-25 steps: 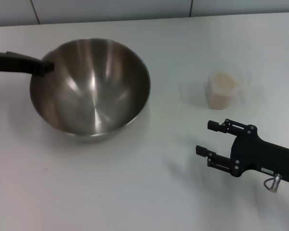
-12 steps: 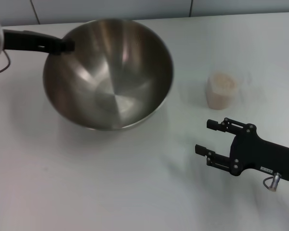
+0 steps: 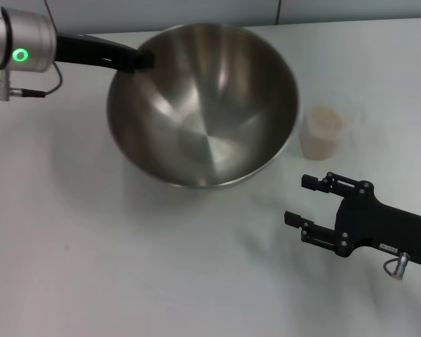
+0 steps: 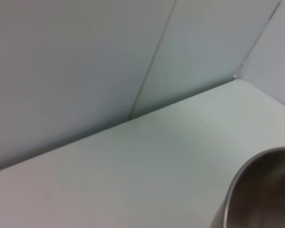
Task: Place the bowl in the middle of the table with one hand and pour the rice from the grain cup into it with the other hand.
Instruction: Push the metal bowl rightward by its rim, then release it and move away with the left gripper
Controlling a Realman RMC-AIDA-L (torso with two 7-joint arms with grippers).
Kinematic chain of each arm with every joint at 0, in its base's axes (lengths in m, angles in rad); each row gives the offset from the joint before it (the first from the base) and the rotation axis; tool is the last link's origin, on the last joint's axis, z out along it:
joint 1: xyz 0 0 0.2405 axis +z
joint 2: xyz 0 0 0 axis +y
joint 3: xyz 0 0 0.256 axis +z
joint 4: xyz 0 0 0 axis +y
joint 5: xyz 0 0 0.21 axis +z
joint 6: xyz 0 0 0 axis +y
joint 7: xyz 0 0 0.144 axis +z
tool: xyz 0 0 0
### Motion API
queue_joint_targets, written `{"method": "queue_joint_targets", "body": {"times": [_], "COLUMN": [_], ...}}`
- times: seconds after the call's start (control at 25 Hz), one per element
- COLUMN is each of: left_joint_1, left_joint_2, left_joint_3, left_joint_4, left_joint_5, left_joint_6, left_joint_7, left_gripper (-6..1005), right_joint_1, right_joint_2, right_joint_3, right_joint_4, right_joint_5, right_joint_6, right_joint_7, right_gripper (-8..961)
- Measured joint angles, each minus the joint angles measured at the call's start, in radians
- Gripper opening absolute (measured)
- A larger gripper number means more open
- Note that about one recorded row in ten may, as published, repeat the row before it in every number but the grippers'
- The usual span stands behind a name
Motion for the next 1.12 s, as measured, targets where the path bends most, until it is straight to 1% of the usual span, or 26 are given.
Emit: {"method": "queue_joint_targets", "body": {"times": [0.08, 0.24, 0.56, 0.64, 0.68, 0.72, 0.84, 1.12], "left_joint_1": [-0.009, -0.010, -0.004, -0.005, -0.005, -0.007, -0.007, -0.008], "left_joint_2": [0.000, -0.001, 0.000, 0.000, 0.000, 0.000, 0.000, -0.002], "left_joint_3": [0.015, 0.058, 0.060, 0.059, 0.059, 0.059, 0.059, 0.059], "left_joint_4": [-0.037, -0.052, -0.055, -0.102, -0.102, -0.136, -0.161, -0.205], "left_joint_5": [-0.027, -0.057, -0.063, -0.065, -0.065, -0.065, -0.065, -0.066], "left_joint_6": [-0.022, -0.051, -0.060, -0.114, -0.114, -0.151, -0.188, -0.230], "left_joint_7": [0.008, 0.010, 0.010, 0.035, 0.035, 0.054, 0.067, 0.093], "left_gripper": [38, 38, 37, 37, 37, 37, 37, 37], "right_joint_1": [0.000, 0.000, 0.001, 0.001, 0.001, 0.001, 0.001, 0.000], "right_joint_2": [0.000, 0.000, 0.000, 0.000, 0.000, 0.000, 0.000, 0.000], "right_joint_3": [0.000, 0.000, 0.000, 0.000, 0.000, 0.000, 0.000, 0.000], "right_joint_4": [0.000, 0.000, 0.000, 0.000, 0.000, 0.000, 0.000, 0.000], "right_joint_5": [0.000, 0.000, 0.000, 0.000, 0.000, 0.000, 0.000, 0.000], "right_joint_6": [0.000, 0.000, 0.000, 0.000, 0.000, 0.000, 0.000, 0.000], "right_joint_7": [0.000, 0.000, 0.000, 0.000, 0.000, 0.000, 0.000, 0.000], "right_gripper": [675, 675, 675, 675, 675, 675, 675, 675]}}
